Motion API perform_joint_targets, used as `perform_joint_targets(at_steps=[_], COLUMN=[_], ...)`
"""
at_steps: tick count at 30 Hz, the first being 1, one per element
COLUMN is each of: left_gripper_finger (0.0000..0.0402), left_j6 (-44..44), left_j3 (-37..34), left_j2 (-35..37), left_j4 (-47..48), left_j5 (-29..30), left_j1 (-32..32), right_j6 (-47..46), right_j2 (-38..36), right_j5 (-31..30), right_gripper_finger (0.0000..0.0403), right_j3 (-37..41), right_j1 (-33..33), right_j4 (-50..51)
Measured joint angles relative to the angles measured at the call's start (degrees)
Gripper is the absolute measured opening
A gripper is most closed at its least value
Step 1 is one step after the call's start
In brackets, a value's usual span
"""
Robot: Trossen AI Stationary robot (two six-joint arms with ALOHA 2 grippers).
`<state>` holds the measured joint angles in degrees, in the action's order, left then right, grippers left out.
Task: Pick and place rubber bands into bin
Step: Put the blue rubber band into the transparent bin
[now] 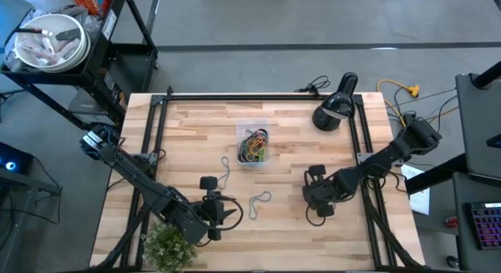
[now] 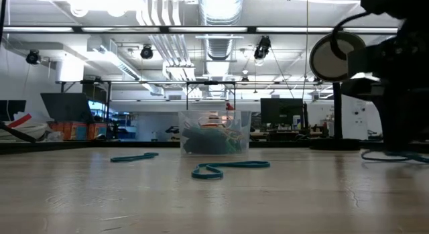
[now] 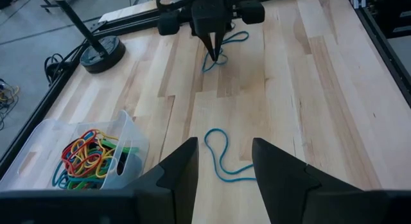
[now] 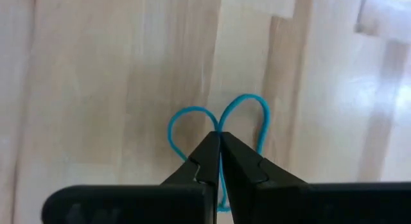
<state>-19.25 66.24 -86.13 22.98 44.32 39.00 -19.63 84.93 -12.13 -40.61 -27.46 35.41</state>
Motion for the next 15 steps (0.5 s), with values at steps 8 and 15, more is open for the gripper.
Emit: perform_joint_targets(at_steps=[8, 15], left_gripper_finger=[0.0132, 0.0132], left_j6=[0.0, 0.0], left_j3=[0.0, 0.0], left_j2=[0.0, 0.0], left_j4=[0.0, 0.0], left_j5=[0.0, 0.0], left_j1=[0.0, 0.0], right_j6=[1.7, 3.8], right_j2=[-0.1, -0.1], right_j5=[-2.4, -8.2], right_gripper_finger=[0.0008, 0.0008], right_j3=[-5.4, -10.4], right_j1=[0.0, -1.2], right_j4=[4.3, 7.8])
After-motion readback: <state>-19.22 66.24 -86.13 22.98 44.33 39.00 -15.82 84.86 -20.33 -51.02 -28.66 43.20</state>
